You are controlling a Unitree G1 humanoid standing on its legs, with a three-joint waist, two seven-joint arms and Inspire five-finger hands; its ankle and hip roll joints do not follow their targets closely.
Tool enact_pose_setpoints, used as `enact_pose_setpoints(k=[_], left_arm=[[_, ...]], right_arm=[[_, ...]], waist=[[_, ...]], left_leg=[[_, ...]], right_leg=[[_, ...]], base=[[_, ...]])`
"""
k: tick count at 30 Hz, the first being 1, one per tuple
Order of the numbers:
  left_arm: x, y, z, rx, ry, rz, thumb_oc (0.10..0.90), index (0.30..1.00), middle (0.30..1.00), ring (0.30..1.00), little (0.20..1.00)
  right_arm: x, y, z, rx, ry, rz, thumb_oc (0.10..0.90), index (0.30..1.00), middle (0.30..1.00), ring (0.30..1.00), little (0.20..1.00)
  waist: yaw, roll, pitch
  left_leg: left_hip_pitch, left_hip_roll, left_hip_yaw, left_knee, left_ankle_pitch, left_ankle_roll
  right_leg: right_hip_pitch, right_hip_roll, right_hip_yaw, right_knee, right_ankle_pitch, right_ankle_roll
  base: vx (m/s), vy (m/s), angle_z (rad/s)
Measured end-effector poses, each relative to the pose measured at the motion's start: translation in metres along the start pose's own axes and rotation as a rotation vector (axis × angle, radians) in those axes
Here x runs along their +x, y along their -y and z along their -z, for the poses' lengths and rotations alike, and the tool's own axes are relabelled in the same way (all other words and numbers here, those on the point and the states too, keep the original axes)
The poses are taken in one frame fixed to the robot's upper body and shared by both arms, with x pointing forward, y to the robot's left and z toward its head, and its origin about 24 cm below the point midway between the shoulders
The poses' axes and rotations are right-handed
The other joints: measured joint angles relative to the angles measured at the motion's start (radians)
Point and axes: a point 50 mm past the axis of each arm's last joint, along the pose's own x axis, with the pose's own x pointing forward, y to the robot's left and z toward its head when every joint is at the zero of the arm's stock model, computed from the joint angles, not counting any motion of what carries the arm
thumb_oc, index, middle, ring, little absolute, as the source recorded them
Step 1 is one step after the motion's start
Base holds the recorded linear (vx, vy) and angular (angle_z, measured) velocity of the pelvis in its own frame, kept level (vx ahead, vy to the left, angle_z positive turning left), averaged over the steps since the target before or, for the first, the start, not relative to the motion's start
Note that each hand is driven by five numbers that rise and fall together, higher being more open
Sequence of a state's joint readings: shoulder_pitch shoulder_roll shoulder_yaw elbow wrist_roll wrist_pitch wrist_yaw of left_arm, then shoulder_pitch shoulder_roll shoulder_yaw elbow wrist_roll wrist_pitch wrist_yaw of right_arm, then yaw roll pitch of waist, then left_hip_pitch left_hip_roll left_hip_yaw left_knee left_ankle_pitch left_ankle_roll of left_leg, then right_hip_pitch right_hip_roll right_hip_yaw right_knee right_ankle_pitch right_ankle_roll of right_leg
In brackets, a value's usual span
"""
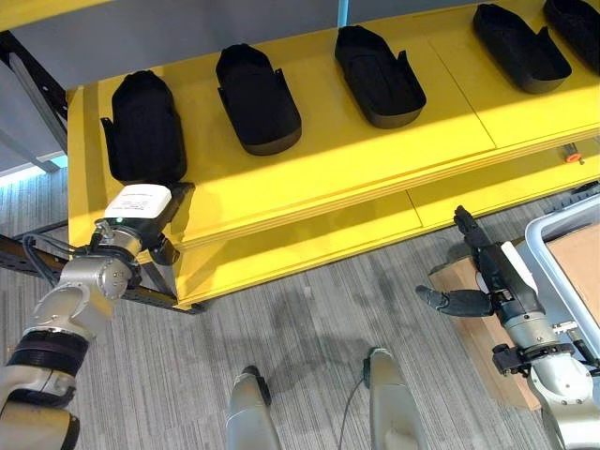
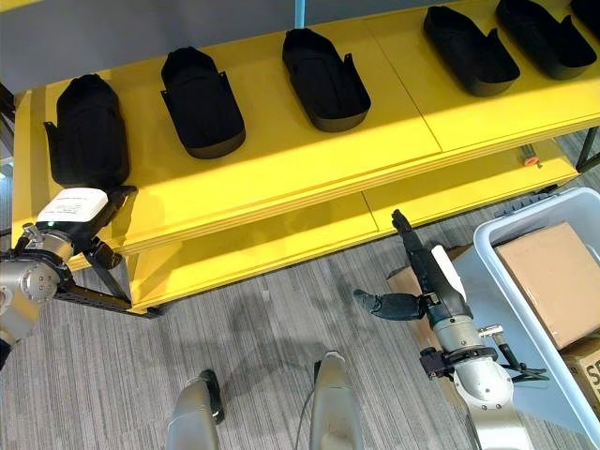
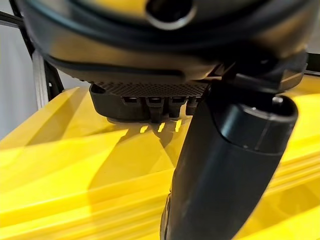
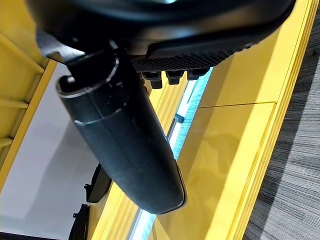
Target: Move parts from the plastic box to the shelf.
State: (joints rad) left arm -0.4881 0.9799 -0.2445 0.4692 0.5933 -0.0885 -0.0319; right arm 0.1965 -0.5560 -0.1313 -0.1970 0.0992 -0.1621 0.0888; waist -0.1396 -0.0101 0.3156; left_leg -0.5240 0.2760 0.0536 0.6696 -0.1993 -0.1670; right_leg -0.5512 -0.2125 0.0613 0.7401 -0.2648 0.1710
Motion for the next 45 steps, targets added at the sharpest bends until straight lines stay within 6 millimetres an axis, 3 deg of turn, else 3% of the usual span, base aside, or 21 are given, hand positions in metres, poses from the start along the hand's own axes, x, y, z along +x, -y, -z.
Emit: enact_pose_setpoints(k=[16,20,24,29,33,39,45], left_arm=[[-0.002,-0.004,-0.01,0.002,0.044,-0.019,0.9,1.0,1.0,1.0,1.0],[-0.019,-0.008,-0.019,-0.016,0.105,-0.074,0.9,1.0,1.0,1.0,1.0],[-0.048,-0.008,-0.023,-0.04,0.159,-0.115,0.9,1.0,1.0,1.0,1.0],[-0.071,-0.006,-0.025,-0.075,0.185,-0.132,0.9,1.0,1.0,1.0,1.0],[-0.077,-0.007,-0.029,-0.109,0.217,-0.139,0.9,1.0,1.0,1.0,1.0],[-0.084,-0.009,-0.036,-0.116,0.268,-0.159,0.9,1.0,1.0,1.0,1.0],[-0.09,0.009,-0.042,-0.244,0.268,-0.146,0.9,1.0,1.0,1.0,1.0]], right_arm=[[0.0,0.0,0.0,0.0,0.0,-0.003,0.9,1.0,1.0,1.0,1.0],[0.0,0.0,0.0,0.001,0.003,-0.002,0.9,1.0,1.0,1.0,1.0],[0.001,-0.001,-0.001,0.011,0.008,0.004,0.9,1.0,1.0,1.0,1.0],[0.001,-0.001,-0.001,0.015,0.009,0.008,0.9,1.0,1.0,1.0,1.0],[0.004,0.0,-0.003,0.014,0.023,0.011,0.9,1.0,1.0,1.0,1.0],[0.005,0.0,-0.005,0.013,0.031,0.015,0.9,1.0,1.0,1.0,1.0],[0.006,0.002,-0.005,0.004,0.034,0.022,0.9,1.0,1.0,1.0,1.0]], waist=[[0.006,-0.009,0.005],[0.005,-0.017,0.009],[0.009,-0.017,0.009],[0.038,-0.016,0.01],[0.061,-0.016,0.009],[0.062,-0.014,0.009],[0.062,-0.005,0.008]], left_leg=[[-0.003,0.0,0.0,-0.001,-0.002,-0.002],[-0.005,0.001,0.0,0.0,-0.005,-0.001],[-0.004,0.001,0.001,-0.003,-0.006,0.0],[-0.001,0.0,0.001,-0.002,-0.006,0.0],[0.0,0.0,0.0,-0.003,-0.005,0.0],[0.006,-0.001,-0.001,-0.005,-0.004,0.0],[0.035,-0.001,-0.001,-0.017,-0.002,-0.001]], right_leg=[[-0.002,0.001,0.001,0.0,0.0,0.0],[-0.003,0.001,0.001,-0.002,0.0,0.0],[-0.002,0.001,0.002,-0.005,0.0,0.0],[0.002,0.001,0.002,-0.005,0.0,0.0],[0.004,0.0,0.003,-0.005,0.001,0.002],[0.01,0.0,0.002,-0.007,0.002,0.002],[0.041,0.0,-0.003,-0.018,0.002,0.002]], base=[[0.0,0.0,0.0],[0.0,0.0,0.0],[0.0,0.0,0.0],[0.0,0.0,0.0],[0.0,0.0,0.0],[0.0,0.0,0.0],[0.0,0.0,0.0]])
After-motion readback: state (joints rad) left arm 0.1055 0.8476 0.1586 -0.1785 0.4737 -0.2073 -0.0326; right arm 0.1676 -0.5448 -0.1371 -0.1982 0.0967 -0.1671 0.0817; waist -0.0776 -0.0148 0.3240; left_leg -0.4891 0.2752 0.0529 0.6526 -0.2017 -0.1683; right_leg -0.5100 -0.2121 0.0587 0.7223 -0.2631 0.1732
